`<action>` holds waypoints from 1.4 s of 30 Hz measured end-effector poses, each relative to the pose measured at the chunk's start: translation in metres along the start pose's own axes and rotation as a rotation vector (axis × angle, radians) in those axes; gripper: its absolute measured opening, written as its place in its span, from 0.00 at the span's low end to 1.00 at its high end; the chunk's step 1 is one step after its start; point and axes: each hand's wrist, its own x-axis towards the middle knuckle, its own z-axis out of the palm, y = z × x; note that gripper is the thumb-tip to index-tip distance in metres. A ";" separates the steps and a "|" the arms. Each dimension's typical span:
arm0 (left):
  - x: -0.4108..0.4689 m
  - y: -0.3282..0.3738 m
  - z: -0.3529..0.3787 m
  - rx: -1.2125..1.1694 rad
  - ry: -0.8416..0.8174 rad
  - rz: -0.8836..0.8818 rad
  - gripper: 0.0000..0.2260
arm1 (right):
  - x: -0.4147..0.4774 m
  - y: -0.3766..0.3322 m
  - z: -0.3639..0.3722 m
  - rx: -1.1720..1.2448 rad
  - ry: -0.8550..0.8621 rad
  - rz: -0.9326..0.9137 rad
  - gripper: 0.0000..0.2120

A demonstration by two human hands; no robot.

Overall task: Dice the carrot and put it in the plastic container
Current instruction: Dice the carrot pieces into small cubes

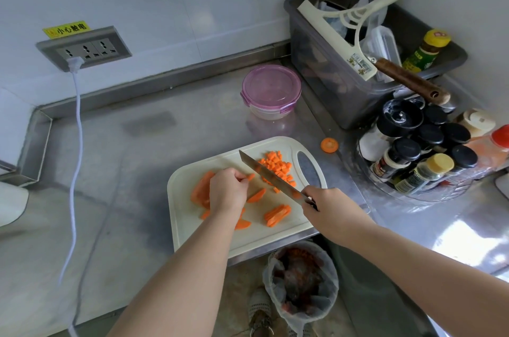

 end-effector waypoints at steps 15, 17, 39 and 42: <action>-0.020 -0.007 0.005 0.590 -0.111 0.338 0.09 | -0.007 0.012 -0.004 0.003 0.031 0.004 0.17; -0.018 -0.006 0.003 0.611 -0.148 0.369 0.09 | -0.007 0.012 -0.005 0.003 0.022 0.001 0.16; -0.009 -0.016 -0.016 0.668 -0.325 0.645 0.08 | -0.007 0.021 -0.008 0.047 0.029 0.002 0.17; -0.009 -0.013 -0.015 0.662 -0.303 0.637 0.07 | -0.006 0.020 -0.008 0.049 0.015 -0.001 0.16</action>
